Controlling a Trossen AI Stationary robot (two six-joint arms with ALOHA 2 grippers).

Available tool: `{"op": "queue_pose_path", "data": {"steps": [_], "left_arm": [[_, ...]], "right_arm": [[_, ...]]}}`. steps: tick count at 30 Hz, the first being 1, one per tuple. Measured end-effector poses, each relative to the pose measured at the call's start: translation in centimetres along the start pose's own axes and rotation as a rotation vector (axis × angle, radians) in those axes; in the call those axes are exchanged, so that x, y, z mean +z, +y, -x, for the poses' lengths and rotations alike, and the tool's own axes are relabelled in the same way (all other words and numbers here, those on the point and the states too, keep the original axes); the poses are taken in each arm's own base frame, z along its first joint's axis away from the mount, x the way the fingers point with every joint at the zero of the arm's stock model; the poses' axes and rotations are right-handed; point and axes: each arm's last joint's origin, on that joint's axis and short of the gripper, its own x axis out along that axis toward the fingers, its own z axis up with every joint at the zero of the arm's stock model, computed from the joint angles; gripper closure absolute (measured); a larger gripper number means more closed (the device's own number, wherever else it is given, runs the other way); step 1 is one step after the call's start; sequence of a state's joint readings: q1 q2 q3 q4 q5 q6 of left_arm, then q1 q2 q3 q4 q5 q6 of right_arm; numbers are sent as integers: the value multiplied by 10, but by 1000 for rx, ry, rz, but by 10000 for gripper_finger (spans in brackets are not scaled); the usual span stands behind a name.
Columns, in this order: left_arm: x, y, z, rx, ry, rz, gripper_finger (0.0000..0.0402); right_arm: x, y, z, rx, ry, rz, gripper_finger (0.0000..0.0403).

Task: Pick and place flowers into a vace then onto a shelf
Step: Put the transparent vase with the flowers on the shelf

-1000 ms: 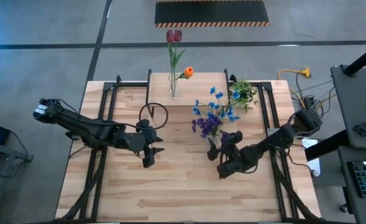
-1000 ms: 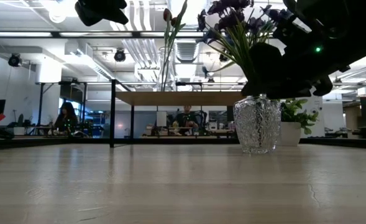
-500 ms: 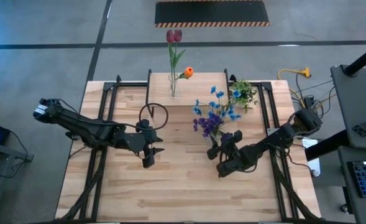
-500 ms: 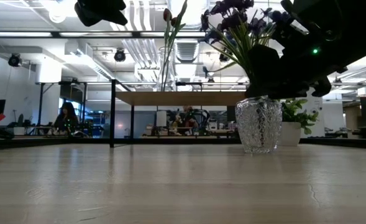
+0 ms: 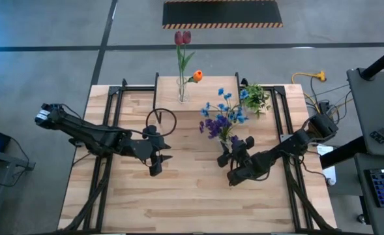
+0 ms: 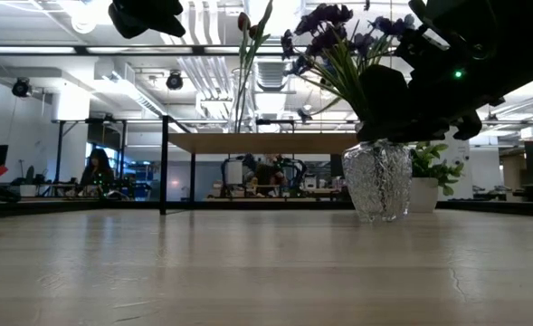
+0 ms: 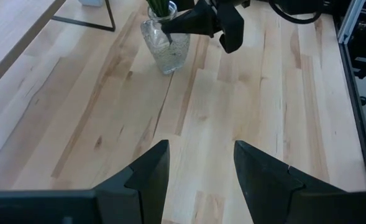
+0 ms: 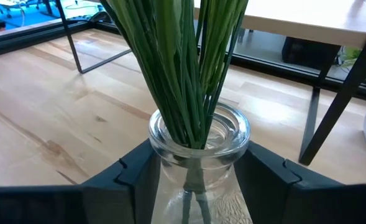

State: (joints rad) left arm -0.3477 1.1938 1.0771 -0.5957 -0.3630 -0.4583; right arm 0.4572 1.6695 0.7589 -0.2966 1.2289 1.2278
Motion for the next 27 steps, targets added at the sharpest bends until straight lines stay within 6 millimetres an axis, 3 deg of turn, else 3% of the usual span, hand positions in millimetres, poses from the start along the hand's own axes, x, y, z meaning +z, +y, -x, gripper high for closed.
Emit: {"op": "queue_pose_path", "data": {"steps": [27], "left_arm": [[-2,1,-1,2,9,-4,238]], "right_arm": [[2,0,0,-22,-82,-23,244]]}}
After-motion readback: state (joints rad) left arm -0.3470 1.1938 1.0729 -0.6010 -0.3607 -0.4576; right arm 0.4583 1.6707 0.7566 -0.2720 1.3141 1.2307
